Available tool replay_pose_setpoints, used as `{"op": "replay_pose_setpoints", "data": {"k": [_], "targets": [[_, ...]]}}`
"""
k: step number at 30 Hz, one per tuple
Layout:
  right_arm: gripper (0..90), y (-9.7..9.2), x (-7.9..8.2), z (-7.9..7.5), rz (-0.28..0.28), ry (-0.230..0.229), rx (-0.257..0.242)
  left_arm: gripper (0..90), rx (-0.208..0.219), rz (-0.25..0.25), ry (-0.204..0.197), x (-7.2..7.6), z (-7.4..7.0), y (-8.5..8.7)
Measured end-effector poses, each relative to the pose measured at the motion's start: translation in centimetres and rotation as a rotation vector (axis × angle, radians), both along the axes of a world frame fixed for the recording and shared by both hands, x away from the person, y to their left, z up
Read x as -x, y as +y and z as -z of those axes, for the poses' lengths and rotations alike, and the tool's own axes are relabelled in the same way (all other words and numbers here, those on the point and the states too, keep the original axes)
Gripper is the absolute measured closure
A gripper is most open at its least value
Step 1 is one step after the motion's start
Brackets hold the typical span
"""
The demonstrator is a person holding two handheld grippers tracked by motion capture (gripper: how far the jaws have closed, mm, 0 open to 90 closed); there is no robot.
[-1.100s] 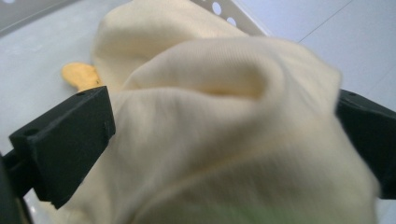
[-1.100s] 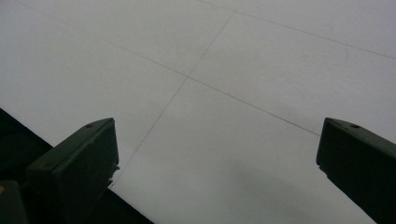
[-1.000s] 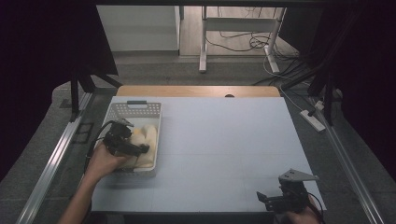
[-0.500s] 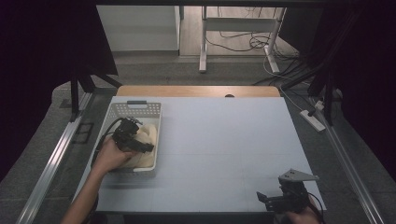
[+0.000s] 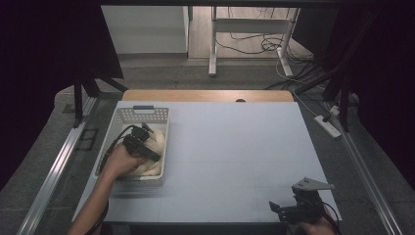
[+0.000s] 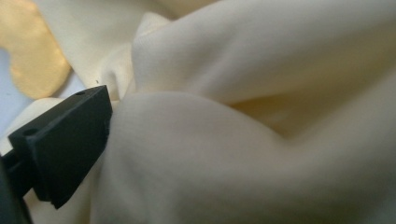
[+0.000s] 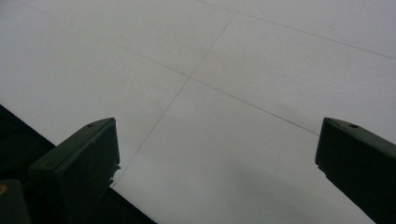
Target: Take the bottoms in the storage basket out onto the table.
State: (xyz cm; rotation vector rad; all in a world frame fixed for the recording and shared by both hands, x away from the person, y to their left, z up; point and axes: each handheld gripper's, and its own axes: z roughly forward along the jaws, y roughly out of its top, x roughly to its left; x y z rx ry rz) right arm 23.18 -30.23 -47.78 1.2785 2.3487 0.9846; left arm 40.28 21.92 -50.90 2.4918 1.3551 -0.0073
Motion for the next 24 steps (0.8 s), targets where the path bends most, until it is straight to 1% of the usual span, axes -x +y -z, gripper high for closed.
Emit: {"op": "replay_pose_setpoints", "data": {"k": [4,6,9,10,12,14,18,20,24], "targets": [[0.0,0.0,0.0,0.0,-0.001,0.003,-0.001,0.0,-0.032,0.009,0.025,-0.1,0.1,-0.3],[0.1,0.0,0.0,0.0,-0.001,0.003,0.001,0.0,-0.045,0.012,0.032,-0.2,0.2,-0.5],[0.1,0.0,0.1,0.0,-0.004,0.0,0.002,0.9,-0.056,0.018,0.027,-0.1,0.2,-0.7],[0.1,0.0,0.1,0.0,-0.004,0.0,0.002,4.1,-0.054,0.029,0.02,0.0,0.1,-0.7],[0.1,0.0,0.1,0.0,-0.004,0.002,0.001,14.2,-0.044,0.042,0.011,0.3,-0.2,-0.5],[0.2,0.0,0.0,0.0,-0.004,0.003,0.001,20.3,-0.036,0.046,-0.003,0.6,-0.3,-0.4],[0.2,0.1,0.0,0.0,-0.005,0.002,0.007,34.0,-0.024,0.051,-0.012,1.0,-0.5,-0.2],[0.2,0.1,0.0,0.0,-0.005,0.004,0.008,38.6,-0.01,0.051,-0.016,1.2,-0.6,0.0],[0.2,0.1,0.0,0.0,-0.003,0.004,0.004,45.5,-0.008,0.054,-0.035,1.6,-0.7,0.0]]}}
